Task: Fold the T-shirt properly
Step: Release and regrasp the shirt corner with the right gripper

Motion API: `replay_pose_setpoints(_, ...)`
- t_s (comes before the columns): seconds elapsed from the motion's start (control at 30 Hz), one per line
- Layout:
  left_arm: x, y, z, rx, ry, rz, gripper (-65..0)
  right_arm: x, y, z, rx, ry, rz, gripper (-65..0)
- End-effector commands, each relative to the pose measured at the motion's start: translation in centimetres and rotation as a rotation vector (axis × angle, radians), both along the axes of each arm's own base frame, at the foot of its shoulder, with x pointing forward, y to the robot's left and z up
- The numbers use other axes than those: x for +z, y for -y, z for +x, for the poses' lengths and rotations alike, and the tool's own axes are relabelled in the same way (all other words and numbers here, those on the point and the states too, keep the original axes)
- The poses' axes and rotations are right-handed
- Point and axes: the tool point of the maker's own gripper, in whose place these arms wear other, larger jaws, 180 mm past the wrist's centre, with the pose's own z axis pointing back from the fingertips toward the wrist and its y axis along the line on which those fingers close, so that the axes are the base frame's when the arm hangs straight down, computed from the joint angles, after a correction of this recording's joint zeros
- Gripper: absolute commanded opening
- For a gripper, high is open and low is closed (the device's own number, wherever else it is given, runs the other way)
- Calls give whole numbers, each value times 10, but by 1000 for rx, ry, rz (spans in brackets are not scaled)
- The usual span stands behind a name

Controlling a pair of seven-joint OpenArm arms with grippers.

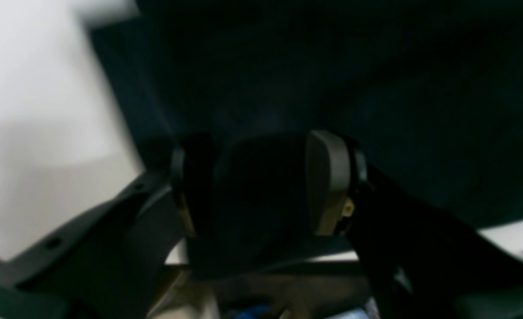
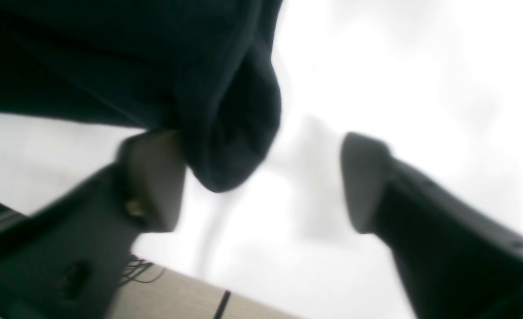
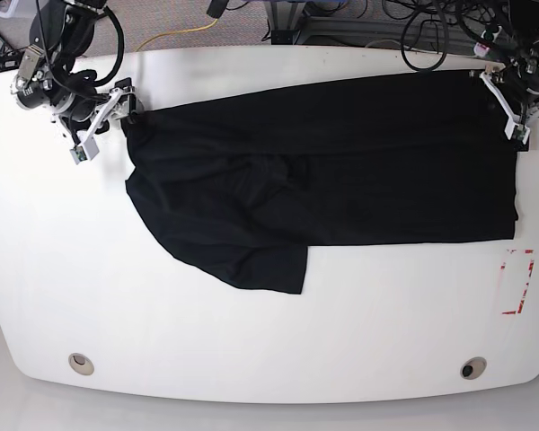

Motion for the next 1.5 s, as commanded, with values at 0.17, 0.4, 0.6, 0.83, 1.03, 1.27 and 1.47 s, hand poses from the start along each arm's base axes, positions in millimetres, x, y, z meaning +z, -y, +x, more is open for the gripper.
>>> replay_pose_setpoints(0.17,-17,-10,-15,21,-82,-3,-339,1,2,14,45,21,-4,-447)
replay_pose_setpoints(0.4,-20,0,-5,-19,-82,-9,-339,8,20,17,93,16,-68,-569)
replay_pose_setpoints(0.6,-14,-9,-2,-30,-81,15,-339,17,42,19,147,-4,-153,-484)
replay_pose_setpoints(0.83,-14,-10,-2,-29,-83,19,-339,33,71,22,172,-12,-244,-406)
replay_pose_setpoints(1.03,-12,-12,-2,-32,-83,25,-339,43,80,25,187,-2,-266,-342)
replay_pose_setpoints(1.27,-9,-12,1,-32,-69,23,-339,41,35,21,184,52,-30,-338)
replay_pose_setpoints(1.47,12,-16,18,-14,19,36,-339,31,7,20,150,70,73,-336)
